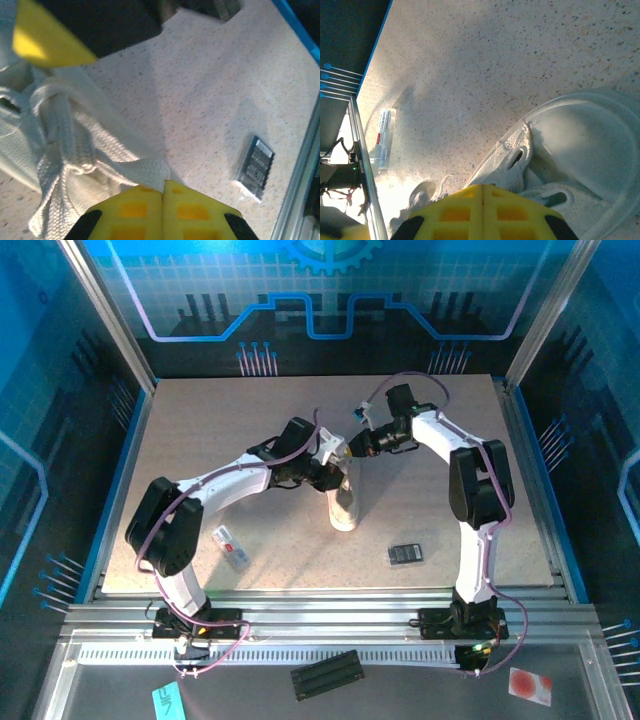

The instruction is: Tie the shoes

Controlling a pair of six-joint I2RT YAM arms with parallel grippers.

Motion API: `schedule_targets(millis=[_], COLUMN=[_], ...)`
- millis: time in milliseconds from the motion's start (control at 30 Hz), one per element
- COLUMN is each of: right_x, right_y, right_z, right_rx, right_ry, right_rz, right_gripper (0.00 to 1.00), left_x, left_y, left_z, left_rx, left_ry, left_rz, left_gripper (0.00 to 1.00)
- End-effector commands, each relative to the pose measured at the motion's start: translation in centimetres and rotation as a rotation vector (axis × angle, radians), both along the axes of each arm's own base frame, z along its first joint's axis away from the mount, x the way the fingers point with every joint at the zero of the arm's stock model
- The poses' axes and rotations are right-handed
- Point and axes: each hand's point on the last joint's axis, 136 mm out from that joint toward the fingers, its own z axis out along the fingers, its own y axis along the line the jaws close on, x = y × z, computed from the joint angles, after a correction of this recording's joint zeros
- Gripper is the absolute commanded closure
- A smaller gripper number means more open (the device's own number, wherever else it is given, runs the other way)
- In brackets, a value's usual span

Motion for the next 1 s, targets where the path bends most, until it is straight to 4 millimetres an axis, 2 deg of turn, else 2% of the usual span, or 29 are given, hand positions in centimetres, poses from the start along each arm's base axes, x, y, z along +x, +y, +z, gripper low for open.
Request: schedule_targets(millis=[0, 100, 200, 300, 433, 533, 633, 733, 833, 900, 967], right_x=[-0.7, -0.6, -0.4, -0.1, 0.3, 0.8, 1.3, 0.9, -1.0, -2.7, -4.4], right_y=[0.7, 1.0, 1.1, 1.1, 0.7, -0.1, -1.3, -2.5, -3.2, -3.5, -3.4], right_z=[-0.3, -0.7, -1.0, -1.0, -0.1, 1.0, 2.3, 3.2, 3.2, 2.4, 1.6], right_rx=[0.011, 0.007, 0.002, -0.001, -0.002, -0.001, 0.001, -0.007, -0.022, -0.044, -0.063], right_ry=[0.031, 0.039, 0.043, 0.039, 0.016, -0.014, -0.044, -0.067, -0.096, -0.103, -0.114], right_rz=[0.051, 0.065, 0.067, 0.058, 0.035, -0.012, -0.073, -0.128, -0.138, -0.131, -0.115], right_gripper=[1.0, 1.0, 1.0, 0.95, 0.77, 0.67, 0.63, 0.61, 0.59, 0.57, 0.55], left_x=[-0.4, -0.2, -0.1, -0.1, -0.2, -0.1, 0.0, 0.3, 1.0, 1.8, 2.7], left_y=[-2.0, -3.5, -4.6, -4.7, -4.1, -3.3, -2.8, -1.9, 0.0, 1.8, 4.1], left_z=[0.7, 0.2, -0.5, -0.7, 0.8, 2.5, 4.6, 6.9, 8.6, 8.8, 8.0], left_rx=[-0.047, -0.054, -0.04, -0.032, -0.012, -0.018, -0.044, -0.068, -0.105, -0.126, -0.132], left_ry=[0.06, 0.069, 0.083, 0.093, 0.045, 0.02, -0.016, -0.058, -0.087, -0.088, -0.068], left_rz=[-0.009, -0.01, -0.022, -0.027, -0.044, -0.05, -0.068, -0.068, -0.035, 0.006, 0.067], left_gripper=[0.97, 0.95, 0.87, 0.74, 0.6, 0.56, 0.53, 0.52, 0.52, 0.52, 0.51])
